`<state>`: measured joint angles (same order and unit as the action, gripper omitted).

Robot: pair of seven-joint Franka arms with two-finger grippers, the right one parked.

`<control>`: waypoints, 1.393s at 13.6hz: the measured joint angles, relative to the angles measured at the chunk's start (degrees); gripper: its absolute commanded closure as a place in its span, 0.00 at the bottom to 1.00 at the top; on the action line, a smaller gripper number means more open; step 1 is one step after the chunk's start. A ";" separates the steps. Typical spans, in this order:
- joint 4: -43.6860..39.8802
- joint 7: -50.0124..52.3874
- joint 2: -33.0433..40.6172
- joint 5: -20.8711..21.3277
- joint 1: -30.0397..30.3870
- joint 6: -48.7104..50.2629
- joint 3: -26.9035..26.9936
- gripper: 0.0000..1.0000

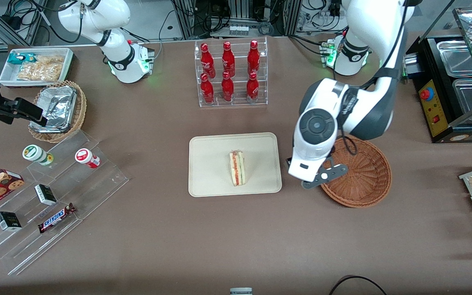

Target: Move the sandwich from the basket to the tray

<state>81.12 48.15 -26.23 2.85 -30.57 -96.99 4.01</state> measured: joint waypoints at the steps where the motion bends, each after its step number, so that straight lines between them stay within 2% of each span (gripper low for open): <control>1: 0.42 -1.47 1.44 0.01 3.44 1.19 -2.58 0.00; 3: 1.15 -6.32 4.39 0.00 8.65 4.48 -5.18 0.00; 8: 7.02 -24.90 15.04 -0.11 17.72 11.04 -6.16 0.00; 12: 8.58 -38.36 21.45 -0.16 24.54 16.67 -7.06 0.00; 15: 8.67 -45.76 24.19 -0.16 26.97 17.57 -6.82 0.00; 19: 8.67 -52.49 26.37 -0.43 27.67 17.32 -2.49 0.00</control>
<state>89.80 -4.35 0.14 2.42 -2.90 -79.67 1.51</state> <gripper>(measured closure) 0.000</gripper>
